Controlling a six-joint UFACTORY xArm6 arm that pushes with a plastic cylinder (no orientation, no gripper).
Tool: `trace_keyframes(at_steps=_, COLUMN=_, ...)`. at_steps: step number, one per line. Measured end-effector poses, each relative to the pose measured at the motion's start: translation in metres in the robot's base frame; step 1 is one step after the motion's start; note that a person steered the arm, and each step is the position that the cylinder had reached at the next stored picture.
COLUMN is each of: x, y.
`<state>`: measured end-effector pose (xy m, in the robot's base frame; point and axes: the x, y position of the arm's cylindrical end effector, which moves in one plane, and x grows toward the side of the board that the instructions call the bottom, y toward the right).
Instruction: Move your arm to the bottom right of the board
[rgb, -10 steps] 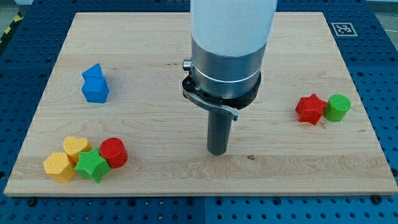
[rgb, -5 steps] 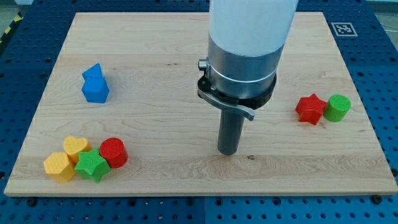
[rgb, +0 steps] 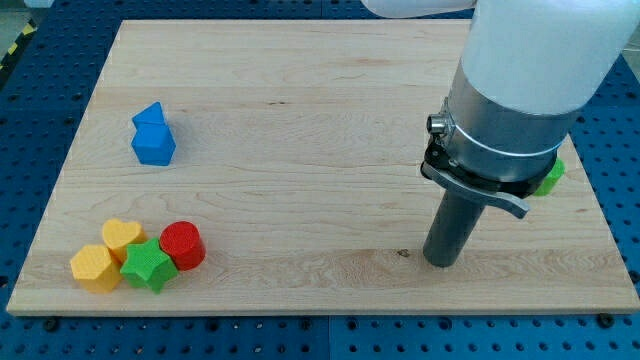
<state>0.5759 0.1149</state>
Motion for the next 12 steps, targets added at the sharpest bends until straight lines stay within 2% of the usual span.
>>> trace_keyframes(at_steps=2, x=0.000, y=0.016)
trace_keyframes(at_steps=6, x=0.009, y=0.090)
trace_keyframes(at_steps=12, x=0.006, y=0.121)
